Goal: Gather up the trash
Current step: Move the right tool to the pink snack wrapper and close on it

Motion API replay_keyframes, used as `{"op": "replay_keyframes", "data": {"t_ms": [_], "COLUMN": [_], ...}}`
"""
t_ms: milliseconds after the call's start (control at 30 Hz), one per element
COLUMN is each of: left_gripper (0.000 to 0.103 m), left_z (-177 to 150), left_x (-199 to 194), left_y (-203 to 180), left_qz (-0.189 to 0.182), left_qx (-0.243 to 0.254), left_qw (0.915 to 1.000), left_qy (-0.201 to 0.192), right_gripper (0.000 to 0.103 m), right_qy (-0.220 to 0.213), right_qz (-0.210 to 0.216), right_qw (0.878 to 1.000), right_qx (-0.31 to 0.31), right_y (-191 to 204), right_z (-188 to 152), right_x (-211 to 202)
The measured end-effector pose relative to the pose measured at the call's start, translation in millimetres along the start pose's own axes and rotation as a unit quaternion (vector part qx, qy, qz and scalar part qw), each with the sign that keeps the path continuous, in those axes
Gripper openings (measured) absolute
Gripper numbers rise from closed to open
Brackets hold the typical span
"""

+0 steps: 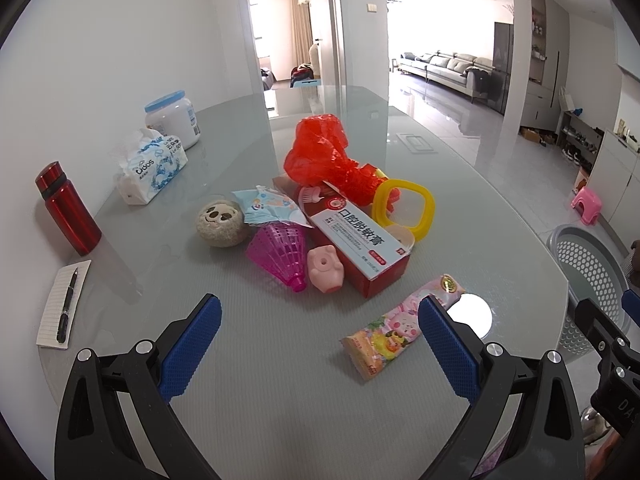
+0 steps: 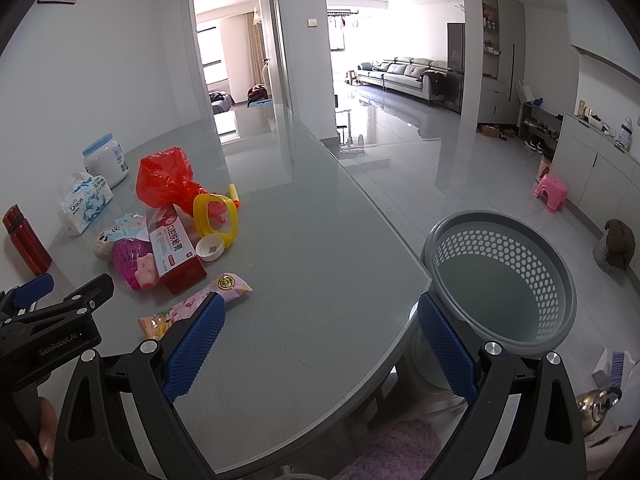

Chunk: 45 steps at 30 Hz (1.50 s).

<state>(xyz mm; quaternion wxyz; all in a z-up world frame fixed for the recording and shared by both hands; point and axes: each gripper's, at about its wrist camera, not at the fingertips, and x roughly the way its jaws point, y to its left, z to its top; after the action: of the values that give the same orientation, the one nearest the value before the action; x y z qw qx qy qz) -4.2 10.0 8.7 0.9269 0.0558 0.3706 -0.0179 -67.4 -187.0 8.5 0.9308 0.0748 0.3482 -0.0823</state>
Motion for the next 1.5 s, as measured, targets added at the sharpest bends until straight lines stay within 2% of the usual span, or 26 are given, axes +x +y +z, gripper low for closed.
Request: {"op": "replay_keyframes", "data": {"t_ms": [367,567,867,1233,1500], "left_gripper": [0.097,0.097,0.097,0.097,0.097], "left_z": [-7.5,-10.6,-16.5,-20.7,-24.8], "left_x": [22.8,39.8,56.1,68.2,70.1], "left_y": [52.8,75.2,98.0,126.8,140.7], "left_qz": [0.039,0.056,0.059,0.071,0.071], "left_qx": [-0.045,-0.054,-0.066,-0.081,-0.102], "left_qw": [0.9981,0.9965,0.9950,0.9924,0.9902], "left_qy": [0.016,0.030,0.046,0.060,0.063], "right_gripper": [0.092,0.092,0.092,0.092,0.092], "right_qy": [0.027,0.061,0.103,0.108,0.124], "right_qz": [0.038,0.060,0.077,0.064,0.018], "right_qw": [0.999,0.996,0.990,0.983,0.975], "right_qx": [-0.012,-0.026,-0.055,-0.131,-0.181], "right_y": [17.3,48.2,92.9,154.3,173.1], "right_z": [-8.0,-6.1,-8.1,-12.6,-24.7], "right_x": [24.7,53.8,91.1,103.1,114.5]}}
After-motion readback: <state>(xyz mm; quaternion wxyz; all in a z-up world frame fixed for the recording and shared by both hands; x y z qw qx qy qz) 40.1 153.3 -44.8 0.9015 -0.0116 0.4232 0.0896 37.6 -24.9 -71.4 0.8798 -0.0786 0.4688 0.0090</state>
